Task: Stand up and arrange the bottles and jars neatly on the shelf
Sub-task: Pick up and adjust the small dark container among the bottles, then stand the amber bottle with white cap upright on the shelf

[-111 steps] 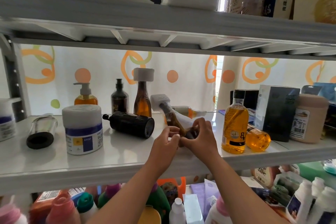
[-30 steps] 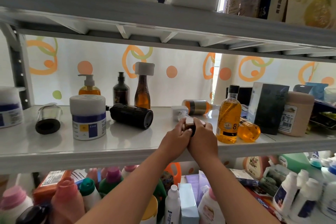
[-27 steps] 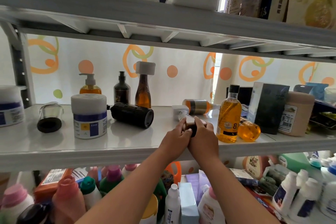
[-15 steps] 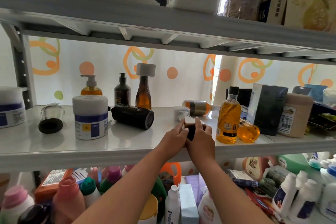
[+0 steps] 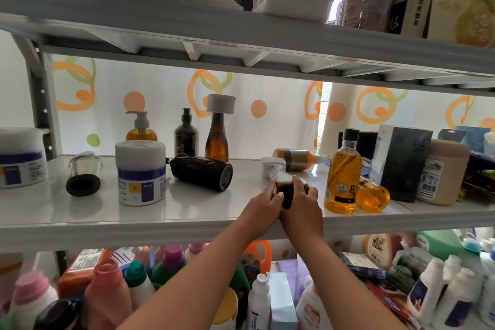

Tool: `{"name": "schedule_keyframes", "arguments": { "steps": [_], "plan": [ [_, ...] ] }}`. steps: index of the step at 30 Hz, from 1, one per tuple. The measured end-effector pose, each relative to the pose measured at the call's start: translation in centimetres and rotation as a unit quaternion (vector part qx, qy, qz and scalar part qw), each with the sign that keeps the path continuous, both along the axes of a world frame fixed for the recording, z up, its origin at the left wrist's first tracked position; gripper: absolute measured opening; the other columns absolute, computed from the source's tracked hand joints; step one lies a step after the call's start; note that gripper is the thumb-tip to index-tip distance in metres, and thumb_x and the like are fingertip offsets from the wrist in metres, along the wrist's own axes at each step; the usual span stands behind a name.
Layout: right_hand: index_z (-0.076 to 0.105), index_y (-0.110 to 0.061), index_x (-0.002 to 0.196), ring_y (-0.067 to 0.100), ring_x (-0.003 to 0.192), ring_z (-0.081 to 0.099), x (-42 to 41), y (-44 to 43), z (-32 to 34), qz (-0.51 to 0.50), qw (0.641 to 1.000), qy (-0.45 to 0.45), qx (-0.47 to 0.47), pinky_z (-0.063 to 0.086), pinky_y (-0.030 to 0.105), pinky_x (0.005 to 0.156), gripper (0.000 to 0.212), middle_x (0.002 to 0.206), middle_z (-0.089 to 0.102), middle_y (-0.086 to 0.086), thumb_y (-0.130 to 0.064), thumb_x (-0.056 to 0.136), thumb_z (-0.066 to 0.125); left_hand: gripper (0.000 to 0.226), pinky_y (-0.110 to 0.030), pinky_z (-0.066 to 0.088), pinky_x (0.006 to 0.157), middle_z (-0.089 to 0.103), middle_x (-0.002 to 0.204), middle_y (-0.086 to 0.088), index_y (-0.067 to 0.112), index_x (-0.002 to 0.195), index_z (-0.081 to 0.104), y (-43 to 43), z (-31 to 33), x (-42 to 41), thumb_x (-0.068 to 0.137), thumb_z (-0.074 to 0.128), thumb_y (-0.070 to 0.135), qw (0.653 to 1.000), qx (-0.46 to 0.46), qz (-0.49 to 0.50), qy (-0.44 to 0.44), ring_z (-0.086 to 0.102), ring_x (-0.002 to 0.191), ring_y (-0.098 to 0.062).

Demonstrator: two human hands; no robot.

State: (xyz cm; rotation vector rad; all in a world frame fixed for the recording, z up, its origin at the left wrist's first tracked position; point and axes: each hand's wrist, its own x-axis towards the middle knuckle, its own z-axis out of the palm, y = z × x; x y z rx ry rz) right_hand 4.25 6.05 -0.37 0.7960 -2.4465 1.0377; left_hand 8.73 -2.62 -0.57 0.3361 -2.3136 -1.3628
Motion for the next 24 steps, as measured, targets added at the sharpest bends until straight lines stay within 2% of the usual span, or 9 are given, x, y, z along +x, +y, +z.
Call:
{"name": "schedule_keyframes", "arguments": {
  "steps": [4, 8, 11, 14, 16, 18, 20, 21, 24],
  "plan": [
    [0.027, -0.021, 0.144, 0.032, 0.116, 0.054, -0.1, 0.1, -0.1, 0.009, 1.000, -0.003, -0.014, 0.048, 0.034, 0.092, 0.069, 0.137, 0.038, 0.016, -0.035, 0.085, 0.062, 0.057, -0.044, 0.033, 0.112, 0.037, 0.149, -0.011, 0.025, 0.149, 0.018, 0.0, -0.1, 0.0, 0.095, 0.032, 0.038, 1.000, 0.021, -0.008, 0.009, 0.037, 0.135, -0.026],
    [0.023, -0.022, 0.145, 0.033, 0.122, 0.048, -0.2, 0.0, -0.1, -0.008, 1.000, 0.003, 0.012, 0.045, 0.036, 0.096, 0.073, 0.140, 0.036, 0.017, -0.036, 0.085, 0.062, 0.053, -0.041, 0.033, 0.112, 0.038, 0.148, -0.008, 0.024, 0.149, 0.019, -0.1, -0.2, -0.1, 0.099, 0.030, 0.035, 1.000, 0.002, 0.000, 0.014, 0.038, 0.135, -0.025],
    [0.026, -0.023, 0.145, 0.039, 0.137, 0.026, 0.2, -0.8, 0.1, -0.064, 0.991, 0.103, 0.056, 0.032, 0.045, 0.108, 0.084, 0.149, 0.026, 0.022, -0.043, 0.076, 0.069, 0.048, -0.028, 0.031, 0.107, 0.043, 0.146, -0.005, 0.025, 0.146, 0.029, -0.4, 0.5, 0.1, 0.099, 0.028, 0.035, 0.999, -0.024, 0.016, 0.044, 0.040, 0.134, -0.022],
    [0.042, -0.018, 0.137, 0.039, 0.137, 0.030, 1.2, -3.4, 0.6, -0.012, 0.984, 0.179, -0.019, 0.030, 0.049, 0.108, 0.084, 0.146, 0.035, 0.021, -0.035, 0.065, 0.081, 0.042, -0.019, 0.027, 0.097, 0.048, 0.141, -0.004, 0.021, 0.139, 0.042, -2.0, 2.4, 1.0, 0.099, 0.031, 0.027, 0.985, -0.024, 0.128, 0.116, 0.042, 0.131, -0.017],
    [0.044, -0.018, 0.135, 0.029, 0.136, 0.033, 2.2, -5.7, 1.4, 0.062, 0.985, 0.143, -0.067, 0.033, 0.044, 0.111, 0.075, 0.144, 0.040, 0.012, -0.019, 0.069, 0.080, 0.040, -0.020, 0.028, 0.096, 0.052, 0.138, -0.005, 0.018, 0.134, 0.048, -3.6, 3.6, 1.7, 0.098, 0.033, 0.024, 0.970, -0.004, 0.187, 0.155, 0.044, 0.128, -0.017],
    [0.043, -0.019, 0.136, 0.018, 0.131, 0.040, 3.1, -7.9, 2.4, 0.126, 0.986, 0.054, -0.099, 0.030, 0.027, 0.110, 0.065, 0.140, 0.046, 0.004, -0.011, 0.078, 0.071, 0.039, -0.022, 0.030, 0.092, 0.055, 0.134, -0.007, 0.015, 0.132, 0.050, -5.4, 4.4, 2.2, 0.098, 0.032, 0.023, 0.960, 0.001, 0.227, 0.162, 0.048, 0.125, -0.020],
    [0.045, -0.017, 0.133, 0.011, 0.112, 0.048, 3.2, -9.9, 3.4, 0.155, 0.980, -0.020, -0.120, 0.035, 0.017, 0.095, 0.054, 0.132, 0.053, 0.003, -0.013, 0.083, 0.066, 0.039, -0.022, 0.030, 0.089, 0.055, 0.133, -0.007, 0.014, 0.131, 0.049, -7.4, 5.0, 2.4, 0.099, 0.028, 0.024, 0.953, 0.005, 0.260, 0.154, 0.049, 0.122, -0.021],
    [0.047, -0.016, 0.130, 0.008, 0.101, 0.047, 3.0, -11.0, 3.8, 0.165, 0.976, -0.049, -0.130, 0.035, 0.015, 0.087, 0.049, 0.127, 0.055, 0.004, -0.017, 0.085, 0.065, 0.040, -0.024, 0.030, 0.089, 0.055, 0.132, -0.007, 0.014, 0.131, 0.049, -8.3, 5.2, 2.4, 0.100, 0.027, 0.024, 0.951, 0.015, 0.270, 0.149, 0.049, 0.121, -0.022],
    [0.048, -0.016, 0.126, 0.011, 0.092, 0.046, 2.0, -13.9, 5.1, 0.158, 0.968, -0.121, -0.149, 0.036, 0.019, 0.083, 0.047, 0.119, 0.058, 0.007, -0.032, 0.084, 0.064, 0.040, -0.032, 0.037, 0.098, 0.060, 0.123, -0.011, 0.011, 0.125, 0.052, -10.8, 5.6, 1.4, 0.100, 0.025, 0.027, 0.953, 0.049, 0.267, 0.134, 0.054, 0.112, -0.023]
  ]
}}
